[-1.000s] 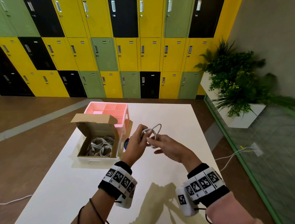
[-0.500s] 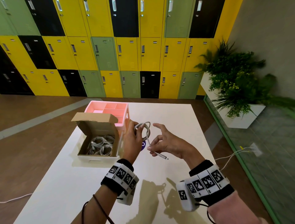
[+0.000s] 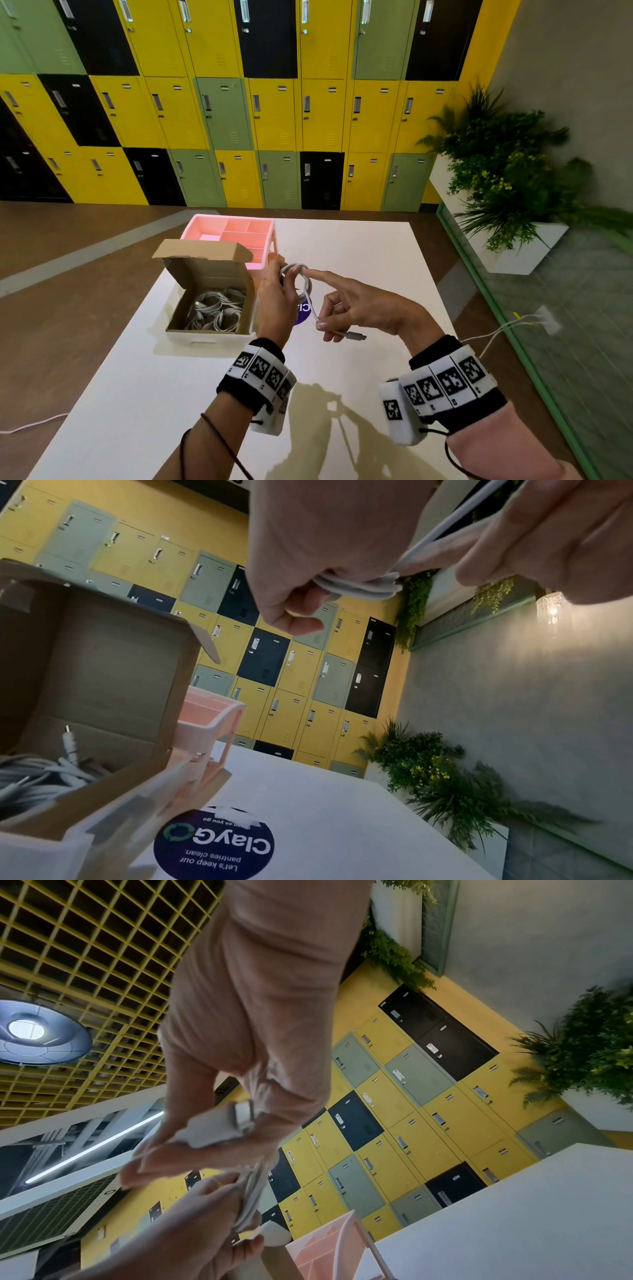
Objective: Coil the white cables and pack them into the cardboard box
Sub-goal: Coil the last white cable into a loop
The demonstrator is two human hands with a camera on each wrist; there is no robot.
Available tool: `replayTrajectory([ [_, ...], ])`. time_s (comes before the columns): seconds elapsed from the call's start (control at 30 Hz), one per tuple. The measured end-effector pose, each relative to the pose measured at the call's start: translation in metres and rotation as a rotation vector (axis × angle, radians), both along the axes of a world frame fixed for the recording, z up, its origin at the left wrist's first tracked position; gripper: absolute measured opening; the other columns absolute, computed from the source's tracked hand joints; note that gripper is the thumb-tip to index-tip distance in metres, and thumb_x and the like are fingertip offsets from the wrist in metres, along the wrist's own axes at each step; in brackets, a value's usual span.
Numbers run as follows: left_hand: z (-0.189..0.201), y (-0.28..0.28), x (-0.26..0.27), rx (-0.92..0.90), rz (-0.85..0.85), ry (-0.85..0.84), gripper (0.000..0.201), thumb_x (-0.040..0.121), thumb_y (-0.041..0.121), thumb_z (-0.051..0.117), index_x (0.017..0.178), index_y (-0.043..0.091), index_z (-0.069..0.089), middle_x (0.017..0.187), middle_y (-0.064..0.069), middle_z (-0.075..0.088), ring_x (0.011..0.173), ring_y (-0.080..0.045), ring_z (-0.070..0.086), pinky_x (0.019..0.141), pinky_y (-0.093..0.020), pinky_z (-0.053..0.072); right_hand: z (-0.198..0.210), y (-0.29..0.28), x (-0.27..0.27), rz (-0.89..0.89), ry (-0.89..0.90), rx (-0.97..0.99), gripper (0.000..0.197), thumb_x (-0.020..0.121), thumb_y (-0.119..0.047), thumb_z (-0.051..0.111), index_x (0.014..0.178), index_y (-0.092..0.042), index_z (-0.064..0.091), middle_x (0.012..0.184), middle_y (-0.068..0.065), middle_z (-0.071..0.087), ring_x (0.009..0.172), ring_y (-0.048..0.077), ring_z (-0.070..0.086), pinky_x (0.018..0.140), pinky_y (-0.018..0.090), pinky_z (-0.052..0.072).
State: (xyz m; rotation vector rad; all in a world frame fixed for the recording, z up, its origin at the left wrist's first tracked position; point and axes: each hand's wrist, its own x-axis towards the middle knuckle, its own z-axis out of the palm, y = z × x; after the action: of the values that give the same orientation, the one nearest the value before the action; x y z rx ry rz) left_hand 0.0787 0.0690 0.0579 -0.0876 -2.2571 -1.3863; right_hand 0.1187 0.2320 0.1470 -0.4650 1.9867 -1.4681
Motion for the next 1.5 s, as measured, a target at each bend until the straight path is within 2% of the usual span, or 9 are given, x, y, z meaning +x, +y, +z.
replayTrajectory([
  [0.1, 0.004, 0.000, 0.001, 0.022, -0.061, 0.007, 0.014, 0.099, 0.029, 0.046, 0.099, 0.016, 0.051, 0.083, 0.003, 0.063, 0.062, -0.003, 0.060, 0.053, -0.023, 0.049, -0.005, 0.003, 0.001, 0.011, -0.019, -0.005, 0.097, 0.083, -0.002, 0.069, 0.151, -0.033, 0.008, 0.080, 0.008, 0.066, 0.080, 0.029, 0.069, 0.076, 0.038, 0.057],
  [0.4, 0.002, -0.002, -0.004, 0.244, -0.206, -0.123, 0.056, 0.082, 0.071, 0.046, 0.097, 0.018, 0.050, 0.081, -0.006, 0.055, 0.066, -0.018, 0.055, 0.062, -0.046, 0.055, -0.006, 0.015, -0.001, 0.065, 0.037, 0.078, 0.097, 0.083, -0.002, 0.069, 0.148, -0.044, 0.012, 0.080, 0.007, 0.062, 0.078, 0.028, 0.070, 0.075, 0.037, 0.053],
  [0.57, 0.012, 0.007, 0.001, 0.459, -0.297, -0.227, 0.033, 0.096, 0.035, 0.048, 0.110, 0.007, 0.052, 0.073, 0.002, 0.050, 0.059, -0.002, 0.054, 0.063, -0.024, 0.047, -0.006, 0.016, -0.002, 0.013, 0.049, 0.088, 0.099, 0.083, -0.004, 0.070, 0.148, -0.046, 0.009, 0.082, 0.007, 0.065, 0.081, 0.028, 0.071, 0.076, 0.036, 0.055],
  [0.73, 0.024, 0.016, 0.001, 0.516, -0.279, -0.186, 0.023, 0.098, 0.030, 0.046, 0.103, 0.008, 0.052, 0.069, 0.003, 0.049, 0.058, -0.005, 0.050, 0.059, -0.021, 0.044, -0.020, 0.006, 0.000, -0.152, -0.003, 0.095, 0.077, 0.083, -0.006, 0.071, 0.143, -0.026, 0.027, 0.082, 0.003, 0.069, 0.079, 0.019, 0.072, 0.072, 0.025, 0.056],
  [0.9, 0.032, 0.019, 0.007, 0.588, -0.293, -0.208, 0.018, 0.099, 0.030, 0.046, 0.097, 0.012, 0.050, 0.069, -0.003, 0.047, 0.060, -0.012, 0.049, 0.058, -0.022, 0.045, -0.033, 0.007, -0.012, -0.316, 0.096, 0.225, 0.025, 0.082, -0.007, 0.071, 0.103, -0.010, 0.059, 0.090, 0.011, 0.071, 0.078, 0.008, 0.065, 0.064, 0.018, 0.043],
  [1.07, 0.044, 0.032, 0.024, 0.594, -0.318, -0.193, 0.017, 0.101, 0.021, 0.042, 0.091, 0.008, 0.046, 0.071, -0.004, 0.039, 0.060, -0.008, 0.042, 0.055, -0.013, 0.043, -0.049, 0.001, -0.016, -0.509, 0.171, 0.112, 0.020, 0.075, 0.000, 0.075, 0.074, -0.013, 0.060, 0.076, 0.002, 0.064, 0.070, 0.017, 0.061, 0.065, 0.024, 0.046],
  [1.2, 0.048, 0.039, 0.036, 0.573, -0.335, -0.181, 0.025, 0.101, 0.020, 0.040, 0.099, -0.003, 0.047, 0.070, -0.004, 0.042, 0.056, -0.004, 0.046, 0.050, -0.010, 0.041, -0.058, -0.004, -0.018, -0.629, 0.210, -0.004, 0.015, 0.073, -0.004, 0.076, 0.083, -0.005, 0.065, 0.080, 0.006, 0.069, 0.082, 0.025, 0.067, 0.082, 0.037, 0.051],
  [1.37, 0.054, 0.043, 0.044, 0.545, -0.300, -0.190, 0.028, 0.103, 0.017, 0.036, 0.108, -0.008, 0.048, 0.077, -0.001, 0.055, 0.063, 0.008, 0.060, 0.059, -0.008, 0.047, -0.054, -0.007, -0.012, -0.650, 0.204, -0.228, 0.025, 0.078, 0.007, 0.070, 0.099, -0.004, 0.062, 0.097, 0.008, 0.071, 0.093, 0.020, 0.070, 0.085, 0.030, 0.054],
  [1.5, 0.050, 0.043, 0.039, 0.622, -0.213, -0.228, 0.031, 0.102, 0.023, 0.038, 0.113, -0.003, 0.050, 0.092, -0.008, 0.065, 0.086, -0.018, 0.066, 0.070, -0.019, 0.055, -0.055, -0.011, -0.009, -0.560, 0.191, -0.335, 0.048, 0.078, 0.005, 0.071, 0.122, -0.005, 0.053, 0.116, 0.010, 0.066, 0.107, 0.020, 0.066, 0.093, 0.032, 0.053],
])
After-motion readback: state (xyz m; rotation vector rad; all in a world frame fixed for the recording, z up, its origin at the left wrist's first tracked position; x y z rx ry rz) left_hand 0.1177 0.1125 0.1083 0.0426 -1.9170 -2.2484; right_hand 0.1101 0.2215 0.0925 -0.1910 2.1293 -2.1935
